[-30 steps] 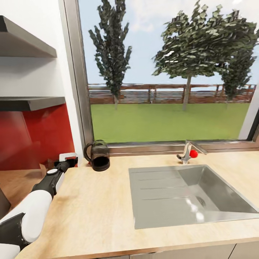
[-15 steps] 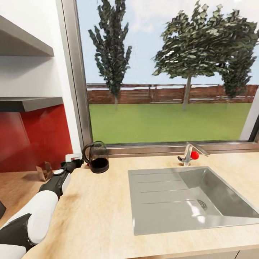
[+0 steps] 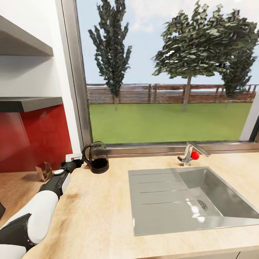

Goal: Set up a coffee station on the kitchen countertop: keep the coffee maker on the countertop, move the bottle of coffee from the kitchen shelf to the counter next to the coffee maker, place a paper coffee filter on top of the coffee maker, put the saucer next to the coffee maker with the coffee cup on the saucer, and place the electric kettle next to the coffee maker.

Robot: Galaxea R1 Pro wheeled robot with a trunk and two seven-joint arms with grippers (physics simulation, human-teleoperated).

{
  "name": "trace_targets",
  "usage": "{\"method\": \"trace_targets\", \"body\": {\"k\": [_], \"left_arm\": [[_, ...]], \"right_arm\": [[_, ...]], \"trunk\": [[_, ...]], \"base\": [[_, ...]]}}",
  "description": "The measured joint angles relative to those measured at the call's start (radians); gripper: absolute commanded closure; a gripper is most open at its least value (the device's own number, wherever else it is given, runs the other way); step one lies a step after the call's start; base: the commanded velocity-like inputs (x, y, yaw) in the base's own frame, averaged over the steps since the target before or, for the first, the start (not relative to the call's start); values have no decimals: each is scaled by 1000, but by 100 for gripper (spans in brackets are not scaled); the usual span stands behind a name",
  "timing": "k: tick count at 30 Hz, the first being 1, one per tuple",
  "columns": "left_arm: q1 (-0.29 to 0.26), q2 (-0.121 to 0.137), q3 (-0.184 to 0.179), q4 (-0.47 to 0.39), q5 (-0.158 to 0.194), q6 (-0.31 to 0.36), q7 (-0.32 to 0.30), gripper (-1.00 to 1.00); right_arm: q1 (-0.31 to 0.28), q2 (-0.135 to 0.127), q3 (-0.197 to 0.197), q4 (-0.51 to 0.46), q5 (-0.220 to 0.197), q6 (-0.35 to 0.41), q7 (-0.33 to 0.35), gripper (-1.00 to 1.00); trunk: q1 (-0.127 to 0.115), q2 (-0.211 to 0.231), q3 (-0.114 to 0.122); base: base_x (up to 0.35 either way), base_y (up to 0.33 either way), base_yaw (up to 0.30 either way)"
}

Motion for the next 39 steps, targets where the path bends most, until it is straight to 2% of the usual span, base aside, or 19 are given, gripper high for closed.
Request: {"method": "trace_targets", "body": {"k": [25,39], "left_arm": [[0,1,-1,0,1,-1,-2,-100],[0,1,-2,0,0,-1,-3,-100]], "right_arm": [[0,-2,0,1,1,0,3,-100],[0,-1,0,1,1,0,3,-100]], "trunk": [[0,0,0],[0,0,0]], "base": [[125,0,0],[38,0,0]]}}
